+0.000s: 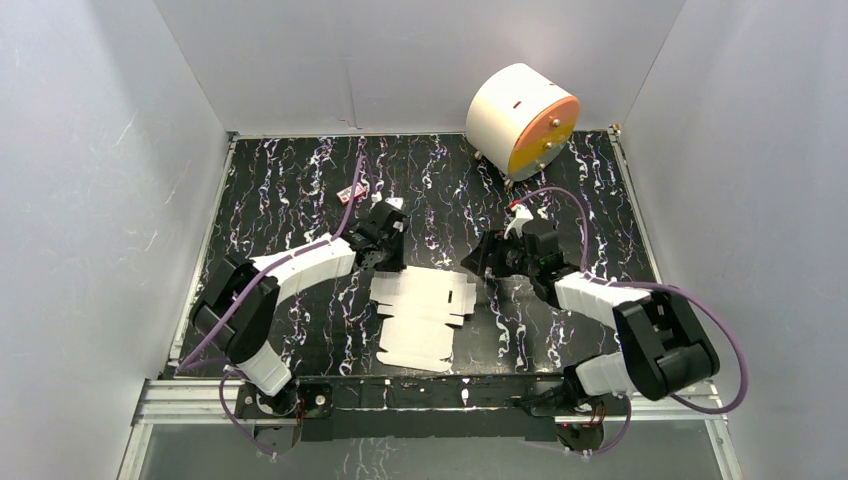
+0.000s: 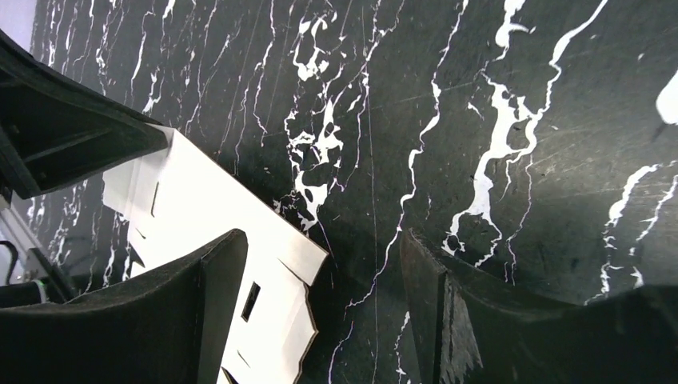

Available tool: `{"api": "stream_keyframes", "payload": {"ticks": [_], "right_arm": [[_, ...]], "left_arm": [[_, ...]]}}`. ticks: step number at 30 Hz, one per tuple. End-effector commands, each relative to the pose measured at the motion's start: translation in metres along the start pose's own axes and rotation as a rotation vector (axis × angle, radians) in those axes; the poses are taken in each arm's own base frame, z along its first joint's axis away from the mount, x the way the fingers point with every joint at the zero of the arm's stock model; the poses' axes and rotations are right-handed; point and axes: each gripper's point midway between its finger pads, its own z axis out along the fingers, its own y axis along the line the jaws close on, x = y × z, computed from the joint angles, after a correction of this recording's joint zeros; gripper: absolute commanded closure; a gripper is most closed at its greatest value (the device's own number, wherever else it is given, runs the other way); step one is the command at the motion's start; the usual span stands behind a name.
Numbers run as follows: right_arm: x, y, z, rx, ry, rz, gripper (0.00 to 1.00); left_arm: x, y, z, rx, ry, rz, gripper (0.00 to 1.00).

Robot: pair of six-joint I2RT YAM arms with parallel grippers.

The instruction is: Fold the paper box

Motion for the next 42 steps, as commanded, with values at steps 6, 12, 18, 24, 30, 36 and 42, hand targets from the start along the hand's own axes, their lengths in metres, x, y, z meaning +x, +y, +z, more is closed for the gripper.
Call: {"api": "stream_keyframes", "payload": {"ticks": [6, 12, 18, 24, 30, 36, 42], "right_arm": [[-0.004, 0.012, 0.011, -0.172, 0.001, 0.119, 0.23], [0.003, 0.02, 0.013, -0.24, 0.029, 0.154, 0.3], [0.008, 0.025, 0.013, -0.285, 0.035, 0.173, 0.4], [0.012, 0.028, 0.016, -0.332, 0.042, 0.195, 0.49], [0.012, 0.032, 0.018, -0.378, 0.033, 0.212, 0.54], [0.012, 0.033, 0.02, -0.386, 0.035, 0.21, 0.7], [0.011, 0.026, 0.025, -0.328, 0.067, 0.177, 0.85]], "left_arm": [[-0.026, -0.005, -0.025, 0.061, -0.123, -0.043, 0.98], [-0.028, -0.004, -0.027, 0.069, -0.133, -0.066, 0.98], [-0.029, -0.004, -0.027, 0.081, -0.136, -0.084, 0.98], [-0.029, -0.005, -0.027, 0.094, -0.138, -0.097, 0.98], [-0.028, -0.007, -0.027, 0.103, -0.132, -0.103, 0.98], [-0.026, -0.005, -0.026, 0.098, -0.128, -0.103, 0.98], [-0.026, -0.006, -0.026, 0.102, -0.124, -0.093, 0.98]]}}
